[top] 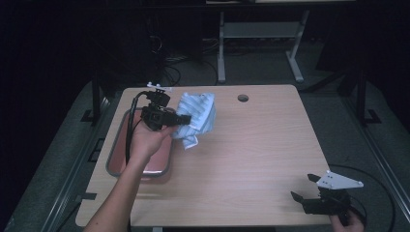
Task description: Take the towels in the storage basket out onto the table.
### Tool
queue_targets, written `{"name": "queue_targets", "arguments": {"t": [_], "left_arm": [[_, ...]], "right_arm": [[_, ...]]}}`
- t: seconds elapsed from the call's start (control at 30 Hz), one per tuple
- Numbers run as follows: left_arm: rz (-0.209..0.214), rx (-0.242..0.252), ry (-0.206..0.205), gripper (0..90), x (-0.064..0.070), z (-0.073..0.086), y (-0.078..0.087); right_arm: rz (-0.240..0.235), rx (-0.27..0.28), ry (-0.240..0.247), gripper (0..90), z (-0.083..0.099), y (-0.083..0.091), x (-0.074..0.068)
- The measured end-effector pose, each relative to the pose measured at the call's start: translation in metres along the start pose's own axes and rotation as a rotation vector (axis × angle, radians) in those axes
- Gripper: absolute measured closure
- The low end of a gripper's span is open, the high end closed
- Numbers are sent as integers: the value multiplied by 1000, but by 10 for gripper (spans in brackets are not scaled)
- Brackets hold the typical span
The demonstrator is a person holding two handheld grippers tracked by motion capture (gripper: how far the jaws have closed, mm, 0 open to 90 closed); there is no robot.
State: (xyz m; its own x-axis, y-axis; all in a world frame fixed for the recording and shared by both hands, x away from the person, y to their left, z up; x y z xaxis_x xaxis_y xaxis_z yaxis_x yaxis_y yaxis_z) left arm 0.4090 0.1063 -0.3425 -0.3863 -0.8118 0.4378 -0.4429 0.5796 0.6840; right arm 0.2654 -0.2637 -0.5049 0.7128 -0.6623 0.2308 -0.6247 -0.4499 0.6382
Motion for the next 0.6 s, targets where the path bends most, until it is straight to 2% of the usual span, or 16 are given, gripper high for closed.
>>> {"name": "queue_targets", "arguments": {"t": [0.2,0.23,0.43,0.6], "left_arm": [[15,-11,-16,639,8,0,-13],[19,-15,-19,639,10,2,-17],[30,-32,-18,639,11,8,-30],[23,-46,-14,639,10,11,-42]], "right_arm": [[-4,-2,-11,138,1,0,0],[-1,0,0,138,1,-1,1],[1,-1,-4,138,0,0,0],[-1,4,-13,138,1,-1,2]]}}
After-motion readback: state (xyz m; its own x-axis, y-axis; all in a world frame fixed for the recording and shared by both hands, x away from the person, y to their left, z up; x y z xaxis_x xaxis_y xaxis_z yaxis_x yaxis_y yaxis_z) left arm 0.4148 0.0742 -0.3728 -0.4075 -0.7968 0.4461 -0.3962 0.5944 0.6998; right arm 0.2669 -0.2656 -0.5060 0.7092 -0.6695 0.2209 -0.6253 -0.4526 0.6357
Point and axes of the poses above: each handheld gripper's, and its own axes: y roughly backward along the jaws, z roughly out of its underside, x roughly to its right, the point moved 9 cm from there along -y, roughly forward along the jaws, and after that the axes turned 15 degrees about y, right-handed, at the moved point
